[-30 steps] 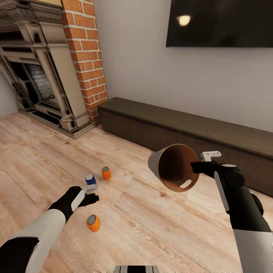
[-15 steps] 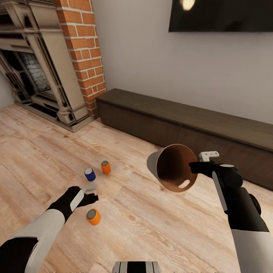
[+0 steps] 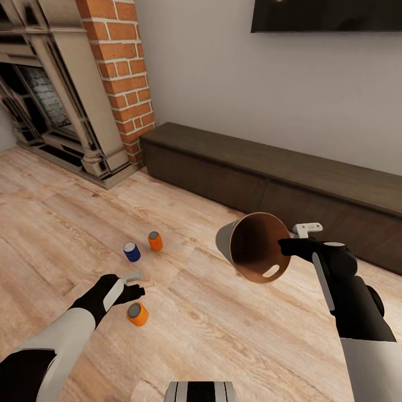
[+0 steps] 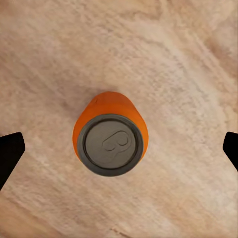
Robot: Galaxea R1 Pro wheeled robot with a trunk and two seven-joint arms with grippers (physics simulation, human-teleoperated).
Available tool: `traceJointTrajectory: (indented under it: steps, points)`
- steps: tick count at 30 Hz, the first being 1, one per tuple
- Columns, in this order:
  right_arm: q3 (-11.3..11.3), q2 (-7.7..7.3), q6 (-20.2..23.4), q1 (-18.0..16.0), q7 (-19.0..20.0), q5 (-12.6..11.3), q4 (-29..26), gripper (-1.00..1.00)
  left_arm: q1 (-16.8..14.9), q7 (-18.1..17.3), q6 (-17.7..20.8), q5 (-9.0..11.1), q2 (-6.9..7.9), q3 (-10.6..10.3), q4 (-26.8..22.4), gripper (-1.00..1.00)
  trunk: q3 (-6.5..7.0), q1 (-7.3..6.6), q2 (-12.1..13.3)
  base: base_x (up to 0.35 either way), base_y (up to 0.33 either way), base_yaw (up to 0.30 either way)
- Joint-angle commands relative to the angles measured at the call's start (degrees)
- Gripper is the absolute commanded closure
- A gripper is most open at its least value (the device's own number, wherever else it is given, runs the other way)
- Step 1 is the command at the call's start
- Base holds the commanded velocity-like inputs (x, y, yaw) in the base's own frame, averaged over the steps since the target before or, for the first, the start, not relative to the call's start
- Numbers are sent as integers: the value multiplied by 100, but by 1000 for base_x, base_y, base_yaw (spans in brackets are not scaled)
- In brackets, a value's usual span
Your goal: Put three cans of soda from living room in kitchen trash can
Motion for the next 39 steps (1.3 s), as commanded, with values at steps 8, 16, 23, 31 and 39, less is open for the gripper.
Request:
traceJointTrajectory:
  steps: [8, 16, 23, 31, 39]
  points:
    - [25, 6, 7, -5, 24, -93, -3, 100, 0, -3, -3, 7, 0, -1, -4, -100, 1, -1, 0, 1, 2, 0]
    - [66, 9, 14, -10, 24, -92, -4, 100, 0, -3, -2, 9, 0, 0, -5, -100, 1, -1, 0, 69, 135, 0]
    - [78, 9, 14, -10, 24, -100, -3, 100, 0, -1, -5, 9, 0, 0, -8, -100, 1, -1, 0, 18, 46, 0]
    - [80, 2, 10, -10, 22, -91, -3, 100, 0, 11, -11, -2, -20, -14, -14, -100, 1, -1, 0, 2, 5, 0]
    - [78, 2, 7, -6, 16, -85, -2, 100, 0, 29, -12, -19, -34, -28, -19, -100, -66, 7, -4, 0, 0, 0]
